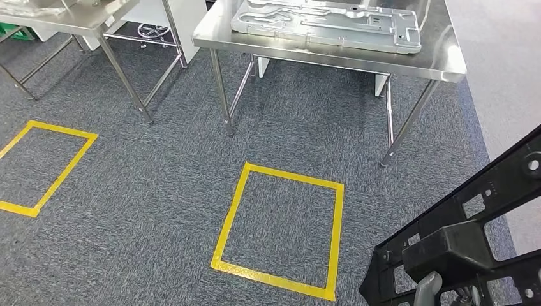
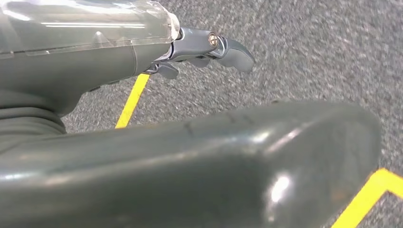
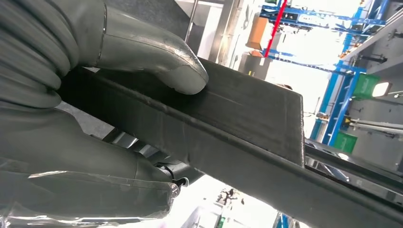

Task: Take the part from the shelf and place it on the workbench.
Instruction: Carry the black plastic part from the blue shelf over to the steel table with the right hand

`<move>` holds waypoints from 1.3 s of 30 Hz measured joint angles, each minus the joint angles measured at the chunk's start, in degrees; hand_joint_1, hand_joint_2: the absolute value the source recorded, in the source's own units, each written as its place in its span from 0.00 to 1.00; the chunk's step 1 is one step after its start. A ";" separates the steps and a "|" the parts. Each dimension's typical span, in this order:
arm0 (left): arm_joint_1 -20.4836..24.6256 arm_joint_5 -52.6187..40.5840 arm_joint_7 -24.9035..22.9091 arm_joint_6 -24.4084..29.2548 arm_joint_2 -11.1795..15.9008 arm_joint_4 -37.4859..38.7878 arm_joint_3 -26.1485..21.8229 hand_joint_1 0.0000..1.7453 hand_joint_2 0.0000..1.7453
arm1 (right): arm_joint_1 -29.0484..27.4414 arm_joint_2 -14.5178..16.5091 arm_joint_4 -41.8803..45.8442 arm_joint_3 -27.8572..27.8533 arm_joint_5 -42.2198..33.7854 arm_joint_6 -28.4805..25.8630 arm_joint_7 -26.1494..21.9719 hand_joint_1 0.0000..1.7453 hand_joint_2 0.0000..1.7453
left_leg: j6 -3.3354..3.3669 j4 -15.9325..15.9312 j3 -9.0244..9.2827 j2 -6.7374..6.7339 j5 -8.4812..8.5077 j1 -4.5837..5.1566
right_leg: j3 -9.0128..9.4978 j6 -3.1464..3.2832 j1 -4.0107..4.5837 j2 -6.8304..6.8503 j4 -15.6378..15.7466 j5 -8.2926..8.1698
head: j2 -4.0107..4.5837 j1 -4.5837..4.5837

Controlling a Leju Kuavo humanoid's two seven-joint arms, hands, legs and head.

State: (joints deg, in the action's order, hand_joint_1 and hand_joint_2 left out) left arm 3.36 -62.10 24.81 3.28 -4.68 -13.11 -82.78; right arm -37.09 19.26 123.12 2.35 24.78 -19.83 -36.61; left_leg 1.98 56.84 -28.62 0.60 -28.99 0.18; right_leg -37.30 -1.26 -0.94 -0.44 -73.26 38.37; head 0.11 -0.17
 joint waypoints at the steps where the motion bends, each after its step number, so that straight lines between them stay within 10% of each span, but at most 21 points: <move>1: -0.06 -0.04 -0.01 -0.02 -0.05 0.00 -0.01 0.00 0.00 | 0.00 0.00 -0.02 -0.03 0.02 -0.04 0.00 1.00 1.00 | -0.21 0.00 1.06 0.04 -0.84 -0.13 | -0.46 -0.21 -0.10 0.08 1.71 -0.09 | 0.00 -0.01; 6: 0.08 -0.22 -0.04 -0.07 -0.24 0.00 0.03 0.00 0.00 | 0.04 0.03 -0.12 -0.17 0.31 -0.10 0.01 1.00 1.00 | -1.89 0.24 5.19 -0.05 -4.76 -0.33 | 0.64 0.72 -0.04 0.75 11.43 -12.03 | 0.00 -0.05; 9: 0.59 -0.32 -0.08 -0.07 -0.22 0.00 0.10 0.00 0.00 | 0.04 0.13 -0.03 -0.35 0.46 -0.08 -0.04 1.00 1.00 | -2.91 3.74 4.56 -0.20 -3.54 -0.40 | 2.32 2.26 0.00 0.38 12.06 -10.65 | 0.00 0.01; 11: 0.84 -0.37 -0.13 -0.10 -0.27 0.00 0.11 0.00 0.00 | 0.07 0.18 -0.02 -0.40 0.60 0.02 -0.05 1.00 1.00 | -3.40 10.54 0.30 -0.25 -2.85 -0.53 | 4.01 2.78 -0.21 0.39 12.68 -9.77 | -0.01 0.24; 14: 0.62 -0.44 -0.18 -0.14 -0.37 0.00 0.12 0.00 0.00 | 0.08 0.23 -0.03 -0.44 0.85 0.14 -0.06 1.00 1.00 | -3.86 17.86 -6.79 -0.28 -7.51 -0.71 | 6.66 3.01 -0.13 0.30 13.45 -8.03 | 0.00 0.39; 16: 0.35 -0.44 -0.20 -0.16 -0.36 0.00 0.12 0.00 0.00 | 0.08 0.29 -0.04 -0.45 1.09 0.13 -0.06 1.00 1.00 | -3.65 16.63 -9.14 -0.28 -9.48 -0.71 | 8.64 2.96 -0.09 0.15 13.70 -6.62 | 0.00 0.40; 20: 0.06 -0.37 -0.21 -0.23 -0.26 0.00 0.12 0.00 0.00 | 0.16 0.47 -0.04 -0.42 1.50 -0.05 -0.07 1.00 1.00 | -2.35 5.41 -7.86 -0.46 0.81 -0.17 | 11.98 2.27 0.00 -0.02 14.16 -3.95 | 0.00 0.41; 24: 0.17 -0.28 -0.22 -0.31 -0.24 0.00 0.14 0.00 0.00 | 0.22 0.68 -0.03 -0.43 1.56 -0.34 0.03 1.00 1.00 | -1.07 3.01 -5.57 -0.18 1.31 0.03 | 14.05 0.59 0.08 -0.23 13.85 -4.53 | -0.01 0.49; 27: 0.21 -0.28 -0.25 -0.32 -0.25 0.00 0.14 0.00 0.00 | 0.48 0.69 -0.09 -0.47 1.46 -0.66 0.27 1.00 1.00 | 0.01 1.73 -3.03 -0.04 1.36 -0.22 | 12.18 0.00 0.06 0.00 8.94 -4.66 | -0.01 0.40; 32: -0.01 -0.29 -0.30 -0.32 -0.20 0.00 0.14 0.00 0.00 | 0.52 0.68 -0.39 -0.60 1.33 -0.81 0.48 1.00 1.00 | 0.36 1.34 -0.21 0.11 -1.25 0.07 | 1.55 -0.22 0.20 0.12 -0.04 1.62 | 0.00 0.28; 37: -0.01 -0.33 -0.30 -0.34 -0.53 0.02 0.15 0.00 0.00 | 0.36 0.68 -0.59 -0.85 1.22 -0.86 0.74 1.00 1.00 | -0.23 1.07 3.77 0.29 -4.70 0.39 | 1.63 1.55 1.27 0.00 11.20 -10.22 | 0.00 0.33; 39: 0.18 -0.42 -0.28 -0.38 -0.54 0.02 0.16 0.00 0.00 | 0.34 0.72 -0.65 -0.98 1.21 -0.87 1.03 1.00 1.00 | -0.97 1.69 4.59 0.41 -4.50 0.40 | 2.90 2.02 1.36 -0.08 12.15 -10.18 | 0.00 0.32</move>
State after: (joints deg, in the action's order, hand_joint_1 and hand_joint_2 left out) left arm 3.55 -62.52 24.52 2.90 -5.22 -13.09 -82.62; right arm -36.75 19.97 122.46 1.37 25.99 -20.70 -35.58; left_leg 1.01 58.53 -24.03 1.00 -33.49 0.58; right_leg -34.41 0.76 0.41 -0.53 -61.12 28.20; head 0.11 0.15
